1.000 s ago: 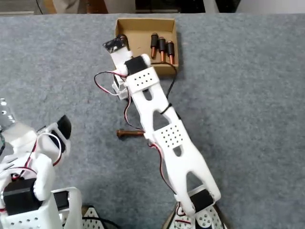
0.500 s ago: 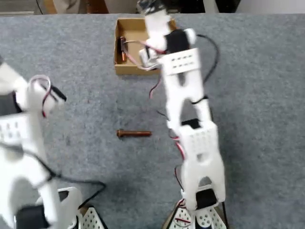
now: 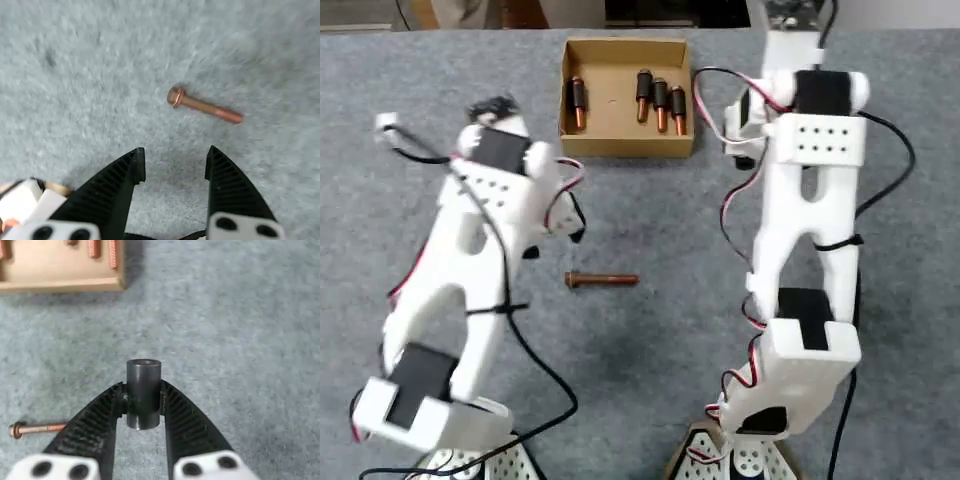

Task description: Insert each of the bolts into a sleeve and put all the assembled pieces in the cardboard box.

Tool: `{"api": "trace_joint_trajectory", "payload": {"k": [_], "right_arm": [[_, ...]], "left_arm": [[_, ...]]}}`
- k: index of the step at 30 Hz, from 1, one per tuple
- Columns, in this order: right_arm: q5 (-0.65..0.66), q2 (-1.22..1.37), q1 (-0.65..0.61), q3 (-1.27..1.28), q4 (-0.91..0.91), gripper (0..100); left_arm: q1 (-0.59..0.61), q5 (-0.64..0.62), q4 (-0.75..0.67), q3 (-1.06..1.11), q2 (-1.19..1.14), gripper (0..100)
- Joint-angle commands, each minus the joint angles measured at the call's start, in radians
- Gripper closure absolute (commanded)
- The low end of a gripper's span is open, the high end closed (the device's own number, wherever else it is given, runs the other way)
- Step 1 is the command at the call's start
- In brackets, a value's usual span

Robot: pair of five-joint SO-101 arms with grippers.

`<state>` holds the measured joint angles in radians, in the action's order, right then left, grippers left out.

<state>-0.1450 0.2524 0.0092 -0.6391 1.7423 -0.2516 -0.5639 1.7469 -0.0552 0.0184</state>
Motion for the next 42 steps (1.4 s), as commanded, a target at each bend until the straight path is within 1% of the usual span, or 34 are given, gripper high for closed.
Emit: {"api": "trace_joint_trajectory", "payload": {"k": [1,3,7,13,17,23,28,36,37,40,42], "right_arm": [[-0.012,-0.062,0.038,-0.002,-0.020,99.6],[-0.006,-0.064,0.039,-0.005,-0.044,99.6],[-0.006,-0.061,0.039,0.004,-0.077,99.6],[0.029,-0.061,0.039,0.004,-0.078,99.6],[0.029,-0.061,0.039,0.004,-0.080,99.6],[0.029,-0.058,0.039,0.004,-0.081,99.6],[0.029,-0.007,0.033,-0.007,-0.081,99.6],[0.029,0.005,0.031,-0.007,-0.083,99.6],[0.029,0.005,0.031,-0.007,-0.083,99.6],[0.029,0.005,0.031,-0.007,-0.083,99.6],[0.029,0.005,0.031,-0.015,-0.083,99.6]], "left_arm": [[-0.057,-0.114,0.012,-0.011,-0.150,79],[-0.095,-0.164,0.012,-0.018,-0.262,77],[-0.164,-0.189,0.012,-0.100,-0.463,76],[-0.143,-0.252,0.012,-0.328,-0.648,76],[-0.104,-0.276,0.012,-0.397,-0.702,76],[-0.021,-0.272,0.012,-0.408,-0.769,76],[0.051,-0.262,0.012,-0.410,-0.777,76],[0.068,-0.245,0.012,-0.448,-0.777,76],[0.071,-0.235,0.012,-0.466,-0.777,76],[0.074,-0.143,0.012,-0.519,-0.777,76],[0.074,-0.112,0.012,-0.542,-0.777,76]]}}
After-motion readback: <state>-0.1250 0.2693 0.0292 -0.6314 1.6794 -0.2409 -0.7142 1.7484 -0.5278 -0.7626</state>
